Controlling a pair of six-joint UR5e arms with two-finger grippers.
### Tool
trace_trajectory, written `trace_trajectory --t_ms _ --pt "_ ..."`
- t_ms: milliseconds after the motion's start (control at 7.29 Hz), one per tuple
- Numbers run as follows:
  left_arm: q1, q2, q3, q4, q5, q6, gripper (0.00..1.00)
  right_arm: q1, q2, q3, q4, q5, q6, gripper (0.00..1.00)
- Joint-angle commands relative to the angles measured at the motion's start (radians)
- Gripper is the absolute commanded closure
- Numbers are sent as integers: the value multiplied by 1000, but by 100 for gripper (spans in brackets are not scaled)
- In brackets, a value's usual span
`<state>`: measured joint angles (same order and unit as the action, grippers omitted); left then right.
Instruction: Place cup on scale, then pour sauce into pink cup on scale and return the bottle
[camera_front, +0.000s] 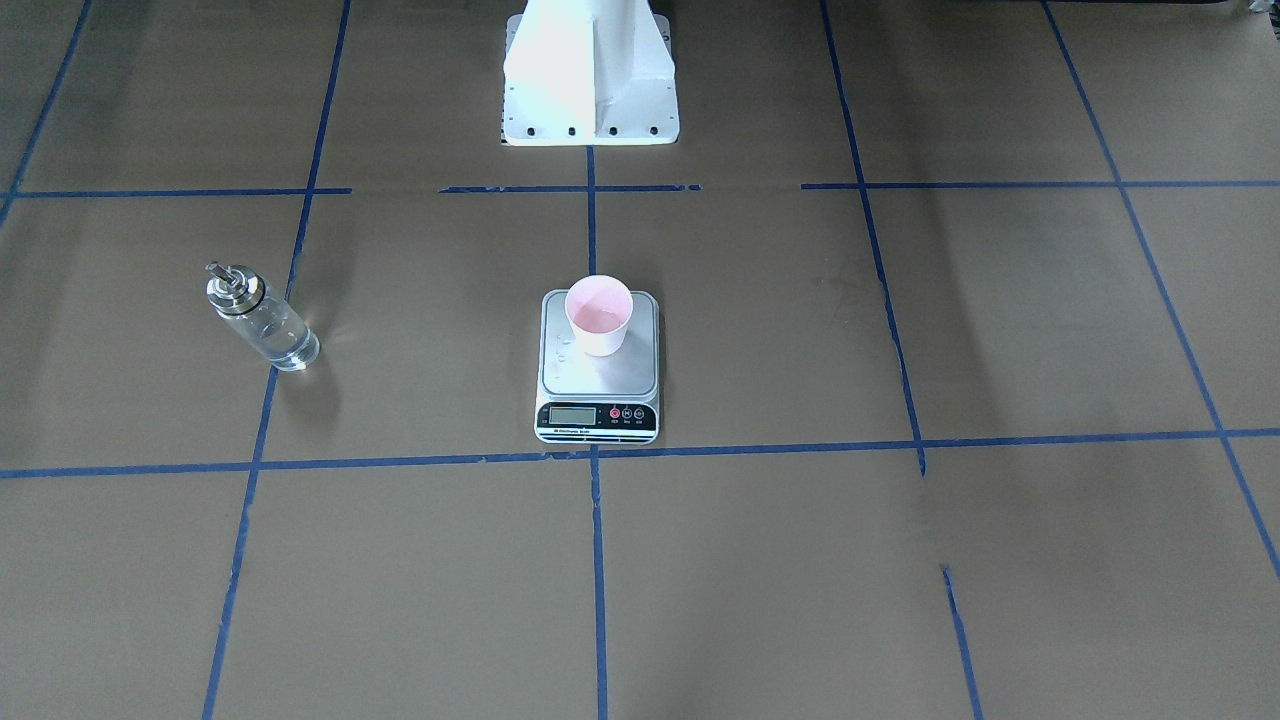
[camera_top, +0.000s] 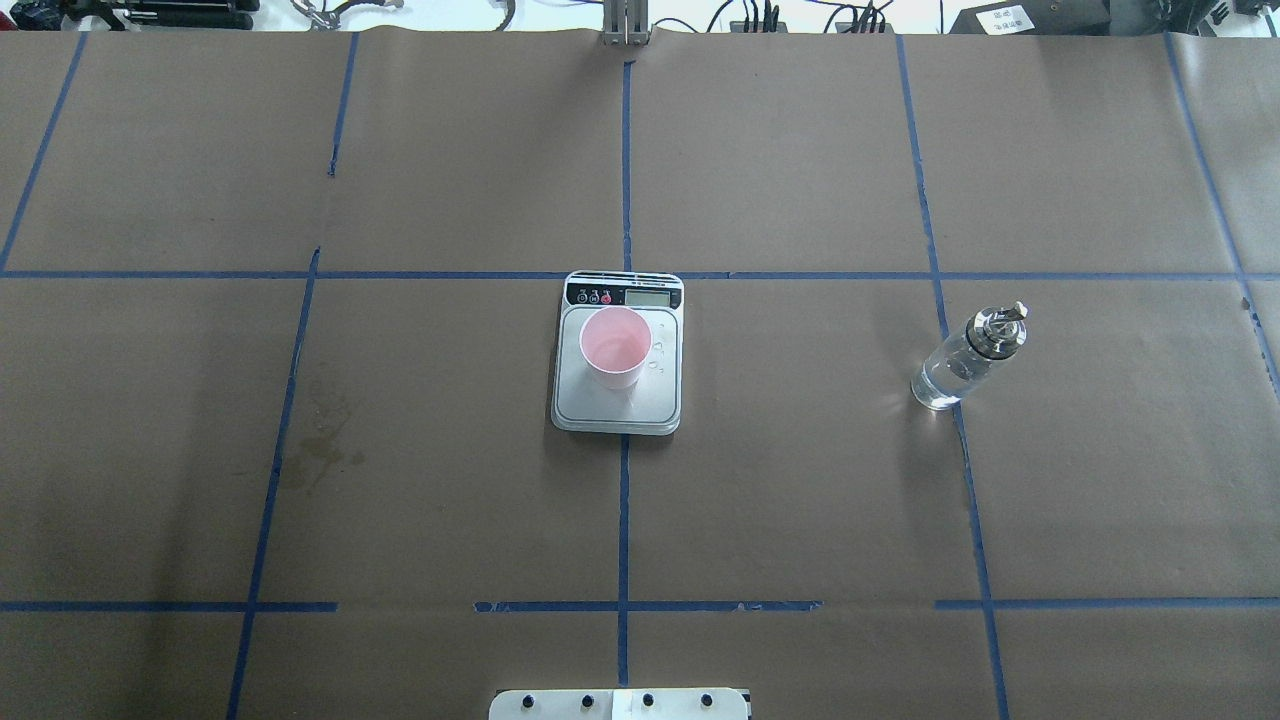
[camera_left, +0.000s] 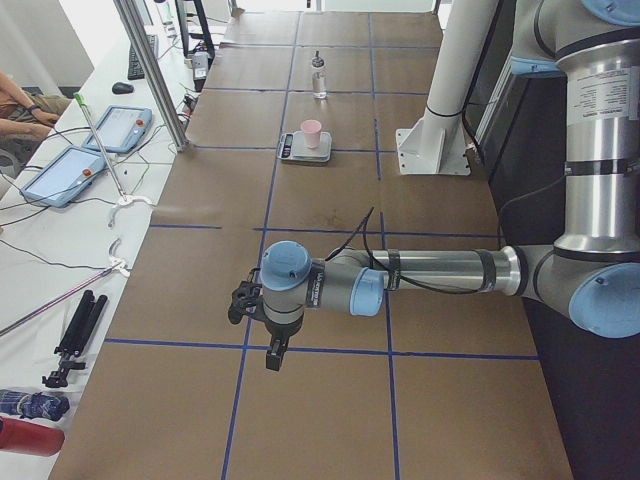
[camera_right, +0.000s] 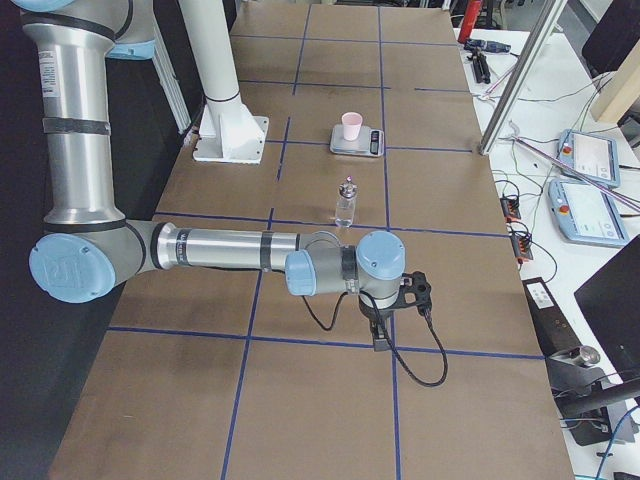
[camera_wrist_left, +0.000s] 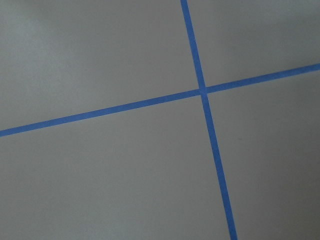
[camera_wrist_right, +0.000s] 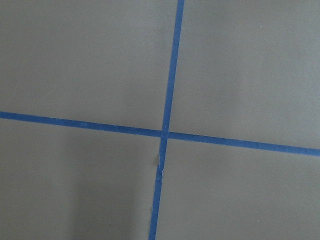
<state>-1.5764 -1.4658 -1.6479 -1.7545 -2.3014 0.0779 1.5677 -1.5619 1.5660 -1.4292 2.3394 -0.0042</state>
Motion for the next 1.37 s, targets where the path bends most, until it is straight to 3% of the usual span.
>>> trace_trajectory --t_ms 0,1235 --pt "-1 5 0 -13 -23 -4 0 0 0 2 1 9 1 0" --pt "-1 1 -1 -26 -24 -197 0 -2 0 2 -8 14 1 0"
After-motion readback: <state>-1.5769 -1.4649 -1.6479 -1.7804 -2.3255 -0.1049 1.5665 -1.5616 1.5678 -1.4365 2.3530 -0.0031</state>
